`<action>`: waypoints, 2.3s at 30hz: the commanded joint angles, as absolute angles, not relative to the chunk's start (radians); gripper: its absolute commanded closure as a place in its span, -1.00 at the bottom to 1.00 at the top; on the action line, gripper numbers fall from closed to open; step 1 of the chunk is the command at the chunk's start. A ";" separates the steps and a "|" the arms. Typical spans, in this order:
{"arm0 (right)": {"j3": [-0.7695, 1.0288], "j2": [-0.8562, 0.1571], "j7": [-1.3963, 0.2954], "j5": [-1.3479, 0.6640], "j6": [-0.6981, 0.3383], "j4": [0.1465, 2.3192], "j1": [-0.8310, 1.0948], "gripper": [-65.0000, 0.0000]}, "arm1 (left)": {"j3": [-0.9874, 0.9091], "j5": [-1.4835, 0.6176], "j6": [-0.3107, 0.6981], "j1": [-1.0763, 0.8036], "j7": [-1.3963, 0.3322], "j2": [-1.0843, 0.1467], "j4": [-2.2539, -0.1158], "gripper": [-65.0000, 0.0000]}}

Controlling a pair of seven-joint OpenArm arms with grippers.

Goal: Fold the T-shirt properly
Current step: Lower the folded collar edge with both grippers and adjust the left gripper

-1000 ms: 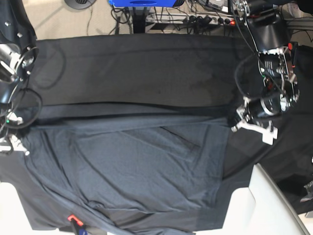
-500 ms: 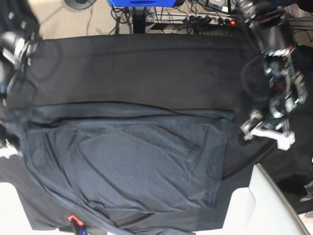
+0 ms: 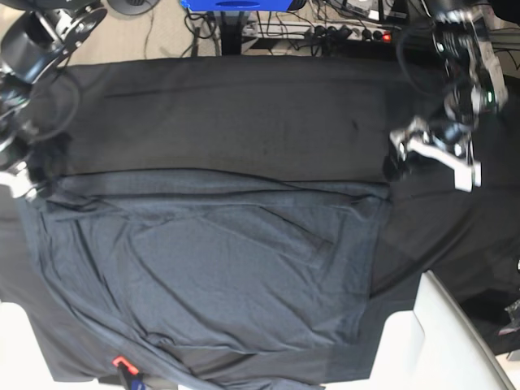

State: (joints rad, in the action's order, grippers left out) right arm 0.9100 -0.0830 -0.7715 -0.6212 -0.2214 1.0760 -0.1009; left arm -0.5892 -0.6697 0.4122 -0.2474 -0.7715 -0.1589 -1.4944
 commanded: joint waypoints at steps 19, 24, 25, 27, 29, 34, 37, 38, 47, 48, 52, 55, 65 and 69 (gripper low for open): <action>0.905 -0.272 -0.490 -0.641 -0.232 0.601 -0.255 -0.44 | -0.610 -0.684 0.423 -0.286 -0.748 -0.176 -1.514 -0.06; 0.905 -0.268 -0.490 -0.641 -0.232 0.599 -0.260 -0.39 | -0.610 -0.684 0.423 -0.286 -0.748 -0.174 -1.511 -0.06; 0.905 -0.268 -0.490 -0.641 -0.232 0.599 -0.260 -0.33 | -0.610 -0.684 0.423 -0.286 -0.748 -0.174 -1.508 -0.06; 0.905 -0.266 -0.489 -0.641 -0.232 0.598 -0.260 -0.09 | -0.610 -0.684 0.423 -0.285 -0.748 -0.174 -1.504 -0.06; 0.905 -0.265 -0.489 -0.641 -0.232 0.598 -0.260 0.20 | -0.610 -0.684 0.423 -0.280 -0.746 -0.173 -1.503 -0.09; 0.906 -0.265 -0.490 -0.641 -0.234 0.598 -0.260 1.00 | -0.610 -0.684 0.423 -0.251 -0.748 -0.173 -1.494 -0.29; 0.906 -0.254 -0.492 -0.641 -0.234 0.598 -0.259 0.99 | -0.610 -0.684 0.423 -0.216 -0.748 -0.173 -1.454 -0.70; 0.911 -0.248 -0.492 -0.641 -0.234 0.598 -0.257 1.00 | -0.610 -0.684 0.423 -0.202 -0.748 -0.173 -1.434 -0.81; 0.906 -0.243 -0.493 -0.641 -0.234 0.598 -0.254 1.00 | -0.601 -0.682 0.423 -0.071 -0.746 -0.168 -1.253 -0.50; 0.906 -0.243 -0.493 -0.641 -0.234 0.598 -0.254 1.00 | -0.601 -0.680 0.423 -0.059 -0.745 -0.159 -1.236 -0.39; 0.906 -0.243 -0.493 -0.641 -0.234 0.598 -0.254 1.00 | -0.602 -0.676 0.423 -0.022 -0.743 -0.143 -1.182 -0.06; 0.906 -0.242 -0.495 -0.641 -0.234 0.598 -0.254 1.00 | -0.602 -0.676 0.423 0.005 -0.742 -0.142 -1.136 0.03; 0.906 -0.242 -0.495 -0.641 -0.234 0.598 -0.252 1.00 | -0.599 -0.676 0.423 0.056 -0.639 -0.142 -1.030 0.03; 0.906 -0.242 -0.495 -0.641 -0.234 0.598 -0.252 1.00 | -0.599 -0.676 0.423 0.085 -0.638 -0.142 -0.995 0.03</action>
